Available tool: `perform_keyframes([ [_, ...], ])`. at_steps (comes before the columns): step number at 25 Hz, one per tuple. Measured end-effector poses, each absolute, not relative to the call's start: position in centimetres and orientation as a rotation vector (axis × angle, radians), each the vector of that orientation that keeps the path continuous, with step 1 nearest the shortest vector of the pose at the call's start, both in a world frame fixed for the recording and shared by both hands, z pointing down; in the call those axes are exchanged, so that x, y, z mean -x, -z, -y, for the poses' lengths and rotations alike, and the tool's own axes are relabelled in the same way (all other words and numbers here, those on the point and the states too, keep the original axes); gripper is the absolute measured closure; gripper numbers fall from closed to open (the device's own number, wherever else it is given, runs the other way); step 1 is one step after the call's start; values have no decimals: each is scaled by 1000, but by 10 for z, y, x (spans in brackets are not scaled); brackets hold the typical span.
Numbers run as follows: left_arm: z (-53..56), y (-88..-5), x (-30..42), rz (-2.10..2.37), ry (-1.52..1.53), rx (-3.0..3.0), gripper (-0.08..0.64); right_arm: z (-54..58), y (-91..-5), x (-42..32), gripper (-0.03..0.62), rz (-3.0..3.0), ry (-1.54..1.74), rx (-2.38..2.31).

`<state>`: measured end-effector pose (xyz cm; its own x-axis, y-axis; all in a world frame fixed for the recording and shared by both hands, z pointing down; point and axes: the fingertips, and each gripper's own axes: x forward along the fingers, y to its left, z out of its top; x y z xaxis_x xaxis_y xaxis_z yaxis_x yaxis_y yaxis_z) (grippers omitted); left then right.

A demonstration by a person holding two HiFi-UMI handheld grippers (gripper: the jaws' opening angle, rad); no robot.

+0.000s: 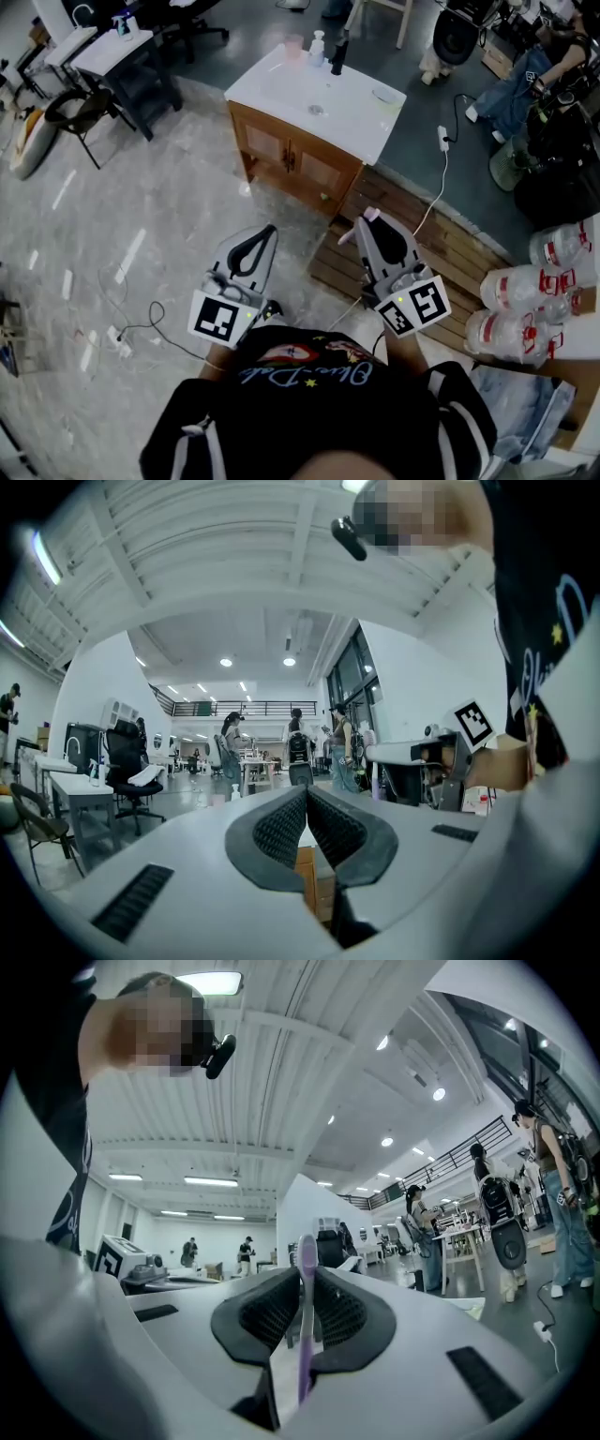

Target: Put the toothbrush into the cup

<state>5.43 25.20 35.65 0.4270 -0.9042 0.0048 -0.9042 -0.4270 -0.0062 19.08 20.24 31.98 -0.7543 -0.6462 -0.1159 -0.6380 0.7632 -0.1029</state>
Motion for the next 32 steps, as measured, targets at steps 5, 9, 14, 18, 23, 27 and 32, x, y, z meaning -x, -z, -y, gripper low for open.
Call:
perform_keyframes([
  [5, -236, -358, -17, -1679, -7, 2658, 557, -185, -322, -154, 554, -2819, 83, 1053],
  [9, -224, -362, 9, -1669, -15, 2682, 557, -173, -324, -134, 554, -2813, 78, 1100],
  [14, -212, -364, 27, -1637, 11, 2699, 557, -164, -326, -119, 554, -2797, 72, 1137],
  [18, -207, -359, 36, -1634, -24, 2685, 557, -158, -327, -111, 554, -2806, 64, 1144],
  [23, -203, -362, 42, -1651, -30, 2690, 557, -148, -322, -102, 554, -2811, 48, 1124],
  [27, -194, -365, 52, -1681, -26, 2681, 557, -136, -325, -91, 554, -2821, 59, 1100],
  [32, -174, -369, 65, -1730, -5, 2653, 557, -106, -328, -74, 554, -2828, 73, 1042],
])
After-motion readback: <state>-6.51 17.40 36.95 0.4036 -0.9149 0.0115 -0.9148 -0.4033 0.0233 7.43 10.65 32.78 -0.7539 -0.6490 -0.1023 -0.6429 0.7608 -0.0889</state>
